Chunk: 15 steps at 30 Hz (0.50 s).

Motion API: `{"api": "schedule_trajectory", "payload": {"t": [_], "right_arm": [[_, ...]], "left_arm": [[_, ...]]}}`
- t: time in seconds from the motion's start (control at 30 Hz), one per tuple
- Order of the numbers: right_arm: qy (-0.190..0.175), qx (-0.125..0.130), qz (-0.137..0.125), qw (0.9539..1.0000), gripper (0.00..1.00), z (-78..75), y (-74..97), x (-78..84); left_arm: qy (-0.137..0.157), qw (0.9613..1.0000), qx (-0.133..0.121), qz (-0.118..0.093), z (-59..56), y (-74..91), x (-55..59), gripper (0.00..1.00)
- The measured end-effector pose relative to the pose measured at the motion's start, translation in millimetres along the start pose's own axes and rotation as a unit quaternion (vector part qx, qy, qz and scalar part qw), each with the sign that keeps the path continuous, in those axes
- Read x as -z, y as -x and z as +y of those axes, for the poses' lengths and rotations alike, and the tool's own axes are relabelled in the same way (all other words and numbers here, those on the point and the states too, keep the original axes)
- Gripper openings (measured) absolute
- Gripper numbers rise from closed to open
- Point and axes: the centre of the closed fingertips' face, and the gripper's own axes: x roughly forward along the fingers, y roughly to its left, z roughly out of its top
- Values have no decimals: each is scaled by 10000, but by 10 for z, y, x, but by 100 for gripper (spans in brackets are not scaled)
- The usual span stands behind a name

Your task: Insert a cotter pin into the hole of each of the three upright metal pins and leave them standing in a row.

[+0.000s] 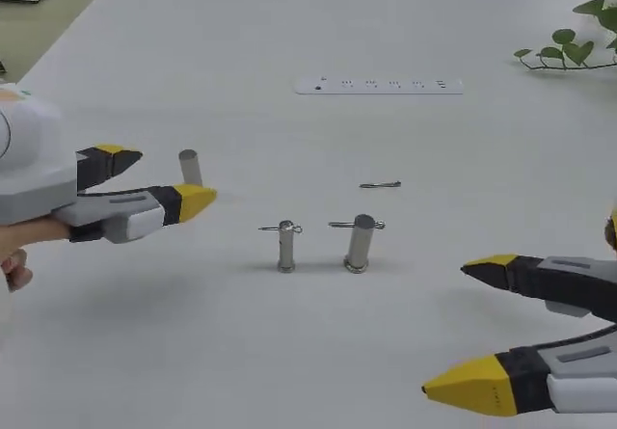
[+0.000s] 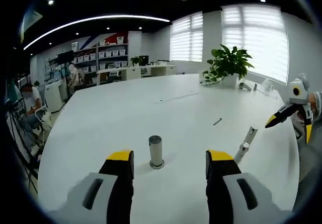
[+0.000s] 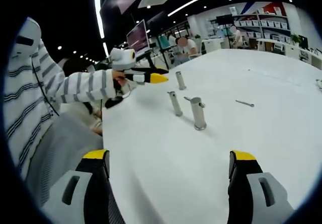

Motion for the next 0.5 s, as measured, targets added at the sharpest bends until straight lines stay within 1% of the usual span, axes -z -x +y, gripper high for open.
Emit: {"api": "schedule_trajectory", "payload": {"t": [0.1, 0.17, 0.23, 0.3, 0.33, 0.4, 0.47, 0.5], "right_arm": [[-21, 23, -13, 10000, 100, -4, -1, -4], [-36, 13, -18, 10000, 100, 3, -3, -4], [-91, 22, -93, 9999, 100, 4, -4, -29], [-89, 33, -104, 9999, 100, 0, -1, -41], [-77, 38, -86, 9999, 100, -3, -1, -41], [-77, 49, -63, 9999, 100, -9, -2, -37], [-89, 55, -57, 9999, 100, -13, -3, -35], [-97, 56, -65, 9999, 100, -13, -6, -35]], "left_arm": [[-7, 9999, -117, 50, 58, -103, 43, 49], [102, 9996, -235, 85, 103, -147, 49, 48], [-24, 9995, -272, 157, 110, -183, 55, 46], [-132, 9994, -247, 219, 102, -224, 66, 43], [-151, 9992, -279, 233, 107, -234, 67, 42], [-359, 9981, -347, 354, 134, -255, 96, 43], [-516, 9969, -293, 524, 112, -292, 155, 44], [-515, 9969, -305, 510, 108, -310, 156, 43]]}}
